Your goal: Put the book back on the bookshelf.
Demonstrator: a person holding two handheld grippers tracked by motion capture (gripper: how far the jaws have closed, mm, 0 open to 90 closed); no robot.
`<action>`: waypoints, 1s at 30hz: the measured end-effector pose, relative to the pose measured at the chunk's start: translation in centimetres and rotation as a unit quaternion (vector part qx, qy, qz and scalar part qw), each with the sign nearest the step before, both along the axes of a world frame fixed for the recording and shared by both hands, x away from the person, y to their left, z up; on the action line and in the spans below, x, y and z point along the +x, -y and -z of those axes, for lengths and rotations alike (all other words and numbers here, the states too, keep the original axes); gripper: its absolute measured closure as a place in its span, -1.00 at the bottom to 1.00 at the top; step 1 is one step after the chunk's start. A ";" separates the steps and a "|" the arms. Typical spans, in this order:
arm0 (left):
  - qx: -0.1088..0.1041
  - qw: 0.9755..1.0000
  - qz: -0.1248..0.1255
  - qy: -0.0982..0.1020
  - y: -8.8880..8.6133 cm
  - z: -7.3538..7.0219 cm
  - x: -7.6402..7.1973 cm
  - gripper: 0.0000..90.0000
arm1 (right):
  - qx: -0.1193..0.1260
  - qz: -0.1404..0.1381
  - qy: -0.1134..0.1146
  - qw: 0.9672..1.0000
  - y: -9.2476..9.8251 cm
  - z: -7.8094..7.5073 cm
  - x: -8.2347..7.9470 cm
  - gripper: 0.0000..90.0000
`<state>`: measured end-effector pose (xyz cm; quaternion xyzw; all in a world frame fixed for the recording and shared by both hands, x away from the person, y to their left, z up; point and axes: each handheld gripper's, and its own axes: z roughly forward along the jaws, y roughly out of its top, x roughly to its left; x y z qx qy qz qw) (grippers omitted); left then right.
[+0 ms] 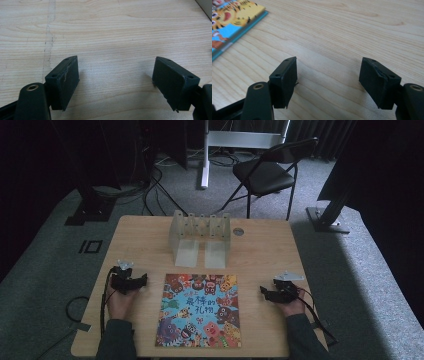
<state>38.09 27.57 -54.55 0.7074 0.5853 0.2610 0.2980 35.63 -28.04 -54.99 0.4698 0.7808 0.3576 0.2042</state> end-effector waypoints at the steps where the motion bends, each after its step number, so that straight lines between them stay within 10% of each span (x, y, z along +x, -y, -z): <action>1: 0.000 1.000 0.000 0.000 0.0 0.0 0.0 -0.52 | 0.001 0.000 0.004 1.000 0.0 -0.2 -0.1 -0.31; 30: 0.000 1.000 -0.007 -0.002 0.0 0.0 0.1 -0.57 | -0.002 -0.061 0.074 0.995 -3.7 -5.3 -1.3 -0.25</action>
